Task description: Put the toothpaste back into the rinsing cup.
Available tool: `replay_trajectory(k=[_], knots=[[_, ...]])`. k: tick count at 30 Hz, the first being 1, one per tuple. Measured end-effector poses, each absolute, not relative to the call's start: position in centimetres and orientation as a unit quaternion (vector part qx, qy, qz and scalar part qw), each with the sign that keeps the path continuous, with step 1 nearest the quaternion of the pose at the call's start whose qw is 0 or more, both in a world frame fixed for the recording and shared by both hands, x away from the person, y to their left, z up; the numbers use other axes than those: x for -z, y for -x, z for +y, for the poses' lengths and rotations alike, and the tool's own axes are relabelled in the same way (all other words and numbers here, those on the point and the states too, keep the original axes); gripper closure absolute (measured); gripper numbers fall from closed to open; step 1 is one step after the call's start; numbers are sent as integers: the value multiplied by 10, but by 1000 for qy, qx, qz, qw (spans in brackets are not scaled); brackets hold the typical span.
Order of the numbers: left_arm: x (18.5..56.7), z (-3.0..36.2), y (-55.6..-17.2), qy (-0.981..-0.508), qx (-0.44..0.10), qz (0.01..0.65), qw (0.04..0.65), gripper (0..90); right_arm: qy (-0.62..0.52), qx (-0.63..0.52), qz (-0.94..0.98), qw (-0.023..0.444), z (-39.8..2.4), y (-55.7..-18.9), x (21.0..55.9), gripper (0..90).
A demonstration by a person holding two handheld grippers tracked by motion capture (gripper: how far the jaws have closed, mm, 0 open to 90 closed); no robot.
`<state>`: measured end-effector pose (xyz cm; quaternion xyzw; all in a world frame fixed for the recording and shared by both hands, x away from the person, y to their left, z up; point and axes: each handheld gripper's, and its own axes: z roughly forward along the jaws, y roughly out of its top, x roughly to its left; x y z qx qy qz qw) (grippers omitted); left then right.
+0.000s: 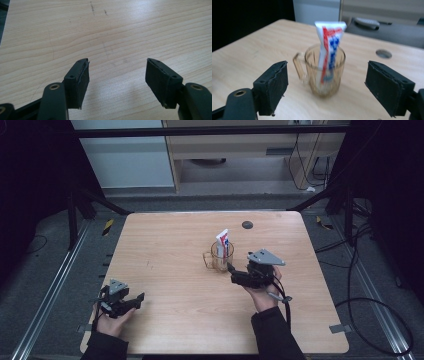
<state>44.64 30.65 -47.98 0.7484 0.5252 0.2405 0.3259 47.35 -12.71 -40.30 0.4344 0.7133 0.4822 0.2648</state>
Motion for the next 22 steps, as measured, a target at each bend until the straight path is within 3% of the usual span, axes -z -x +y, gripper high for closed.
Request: replay_trajectory(k=[22], knots=[[481,307,-445,-753,-247,510,335,346,-494,-421,712,268,-235,-415,459,154]])
